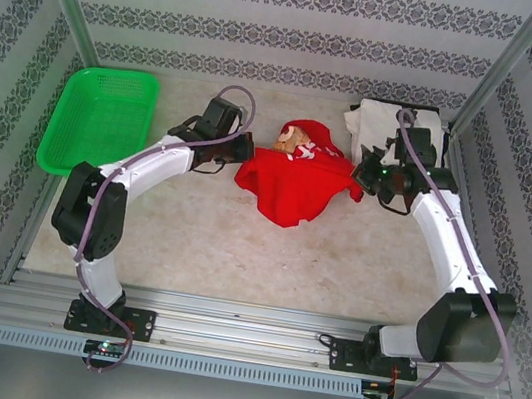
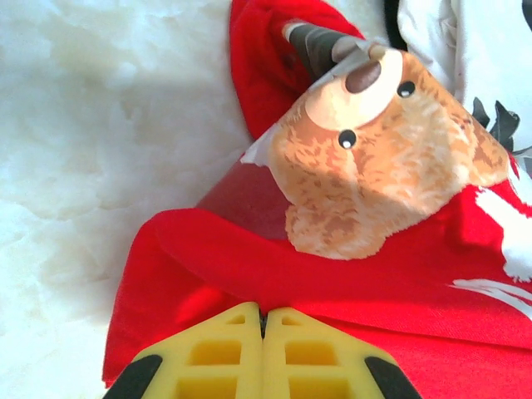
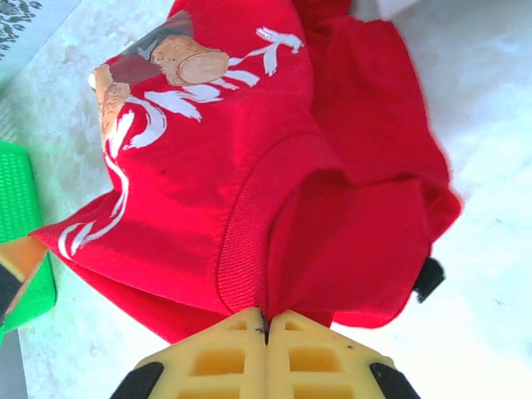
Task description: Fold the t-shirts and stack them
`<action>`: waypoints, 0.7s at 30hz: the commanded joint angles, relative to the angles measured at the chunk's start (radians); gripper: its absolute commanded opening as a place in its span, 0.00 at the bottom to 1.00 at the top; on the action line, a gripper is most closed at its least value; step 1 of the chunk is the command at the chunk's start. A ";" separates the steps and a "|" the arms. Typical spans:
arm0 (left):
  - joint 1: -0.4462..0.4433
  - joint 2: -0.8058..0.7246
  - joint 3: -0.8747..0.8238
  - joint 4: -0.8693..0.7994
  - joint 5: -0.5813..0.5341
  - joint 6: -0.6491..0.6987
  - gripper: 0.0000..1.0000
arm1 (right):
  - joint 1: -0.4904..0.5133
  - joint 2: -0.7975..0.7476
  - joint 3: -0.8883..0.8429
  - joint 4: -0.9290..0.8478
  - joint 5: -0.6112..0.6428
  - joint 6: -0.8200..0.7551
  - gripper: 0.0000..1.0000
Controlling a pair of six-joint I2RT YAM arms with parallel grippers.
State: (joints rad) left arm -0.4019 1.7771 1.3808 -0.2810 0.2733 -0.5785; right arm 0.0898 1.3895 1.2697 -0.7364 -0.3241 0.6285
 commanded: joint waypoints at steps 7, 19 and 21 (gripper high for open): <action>-0.023 -0.141 0.019 -0.001 0.012 0.028 0.04 | -0.096 -0.127 0.065 -0.143 -0.097 -0.022 0.00; -0.055 0.038 0.122 0.042 0.162 -0.002 0.04 | -0.239 0.043 0.038 -0.167 0.049 -0.199 0.00; -0.074 0.117 0.199 0.002 0.215 -0.003 0.03 | -0.262 0.110 0.057 -0.151 0.077 -0.221 0.00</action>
State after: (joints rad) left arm -0.4633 1.8153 1.5074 -0.2501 0.4393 -0.5758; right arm -0.1333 1.4250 1.3140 -0.8810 -0.3805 0.4858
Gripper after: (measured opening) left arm 0.051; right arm 0.066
